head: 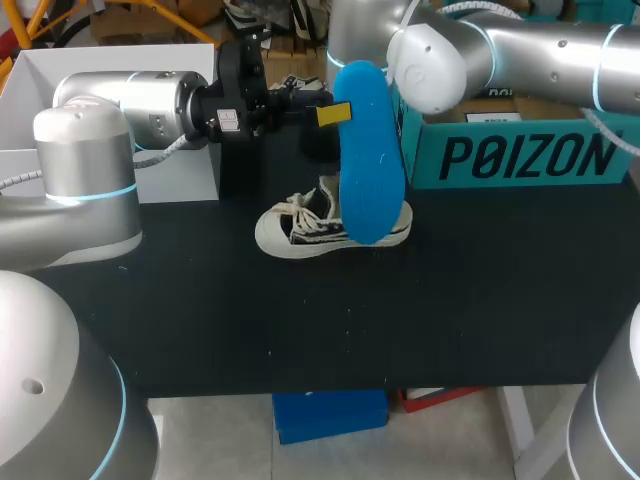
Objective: Take the shoe out of the shoebox, open the shoe tongue, remove and reinsert the insole, then place the shoe into the shoebox
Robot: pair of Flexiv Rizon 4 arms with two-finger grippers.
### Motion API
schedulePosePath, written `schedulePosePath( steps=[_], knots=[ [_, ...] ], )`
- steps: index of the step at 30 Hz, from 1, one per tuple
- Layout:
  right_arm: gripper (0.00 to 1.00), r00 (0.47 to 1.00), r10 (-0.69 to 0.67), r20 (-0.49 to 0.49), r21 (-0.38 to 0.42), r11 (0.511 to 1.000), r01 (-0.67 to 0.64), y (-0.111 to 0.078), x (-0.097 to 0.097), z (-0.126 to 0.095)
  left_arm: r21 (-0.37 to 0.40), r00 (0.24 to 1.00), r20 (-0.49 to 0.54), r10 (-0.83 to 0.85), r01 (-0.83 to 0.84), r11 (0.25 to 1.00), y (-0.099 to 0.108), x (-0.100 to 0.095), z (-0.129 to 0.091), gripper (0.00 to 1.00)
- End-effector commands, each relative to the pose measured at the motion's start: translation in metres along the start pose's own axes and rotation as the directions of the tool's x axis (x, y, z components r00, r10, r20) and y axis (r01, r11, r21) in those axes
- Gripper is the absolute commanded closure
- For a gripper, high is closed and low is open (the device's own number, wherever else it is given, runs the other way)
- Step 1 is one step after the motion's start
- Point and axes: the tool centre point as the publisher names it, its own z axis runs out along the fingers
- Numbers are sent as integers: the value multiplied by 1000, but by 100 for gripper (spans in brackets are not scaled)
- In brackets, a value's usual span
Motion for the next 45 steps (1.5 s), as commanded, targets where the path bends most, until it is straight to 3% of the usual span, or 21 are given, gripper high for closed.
schedulePosePath(
  steps=[1,4,9,13,22,34,41,45],
  knots=[
    [100,998,58,25,31,998,-59,-8,8,-33,1,1000,2,2,-2,1000,1,0,1,100],
    [100,988,151,30,55,987,-153,-15,6,-42,1,1000,2,2,-2,1000,1,0,1,100],
    [100,928,365,80,79,925,-371,-28,2,-48,1,1000,2,2,-2,1000,1,0,1,100],
    [100,828,556,81,36,828,-559,-33,-1,-54,1,1000,2,2,-2,1000,1,0,1,100],
    [100,518,853,72,-66,522,-850,-27,4,-56,1,1000,2,2,-2,1000,1,0,1,100],
    [100,93,996,-10,-161,90,-983,-23,25,-46,1,1000,2,2,-2,1000,1,0,1,100],
    [100,-51,998,-47,-192,-60,-980,-21,36,-35,1,1000,2,2,-2,1000,1,0,1,100],
    [100,-63,997,-52,-198,-72,-977,-17,40,-27,1,1000,2,2,-2,1000,1,0,1,100]
  ],
)
